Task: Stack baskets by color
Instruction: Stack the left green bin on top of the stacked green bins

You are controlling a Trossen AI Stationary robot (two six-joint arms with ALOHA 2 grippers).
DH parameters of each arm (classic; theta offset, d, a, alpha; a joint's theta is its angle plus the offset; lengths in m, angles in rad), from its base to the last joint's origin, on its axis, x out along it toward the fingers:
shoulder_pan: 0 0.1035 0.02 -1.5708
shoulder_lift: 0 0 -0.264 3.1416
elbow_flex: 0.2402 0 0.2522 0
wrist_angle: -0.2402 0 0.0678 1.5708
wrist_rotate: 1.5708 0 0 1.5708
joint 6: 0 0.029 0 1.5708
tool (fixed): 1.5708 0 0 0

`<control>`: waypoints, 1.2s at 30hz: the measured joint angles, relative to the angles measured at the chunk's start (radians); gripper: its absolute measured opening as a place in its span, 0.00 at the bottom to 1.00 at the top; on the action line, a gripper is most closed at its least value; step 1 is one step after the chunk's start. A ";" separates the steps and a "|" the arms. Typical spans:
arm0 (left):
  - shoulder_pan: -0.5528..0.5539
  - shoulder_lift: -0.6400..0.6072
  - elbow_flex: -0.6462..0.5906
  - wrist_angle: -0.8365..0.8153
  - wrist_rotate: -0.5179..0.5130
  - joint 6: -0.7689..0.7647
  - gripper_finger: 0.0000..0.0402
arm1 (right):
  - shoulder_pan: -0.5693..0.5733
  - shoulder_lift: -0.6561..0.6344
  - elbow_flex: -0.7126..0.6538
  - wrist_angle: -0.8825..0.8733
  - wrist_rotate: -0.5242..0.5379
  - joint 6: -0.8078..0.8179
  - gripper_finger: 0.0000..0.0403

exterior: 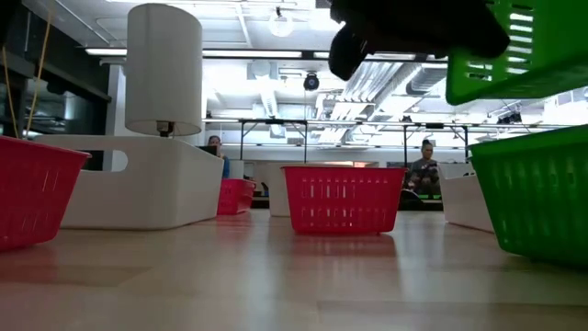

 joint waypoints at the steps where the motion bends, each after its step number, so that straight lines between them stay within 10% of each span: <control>1: 0.000 0.005 0.000 0.013 0.000 -0.003 0.00 | 0.000 0.000 0.000 0.000 0.000 0.000 0.00; 36: -0.041 0.033 0.000 0.049 -0.070 -0.057 0.09 | 0.000 0.000 0.000 -0.003 0.000 0.010 0.00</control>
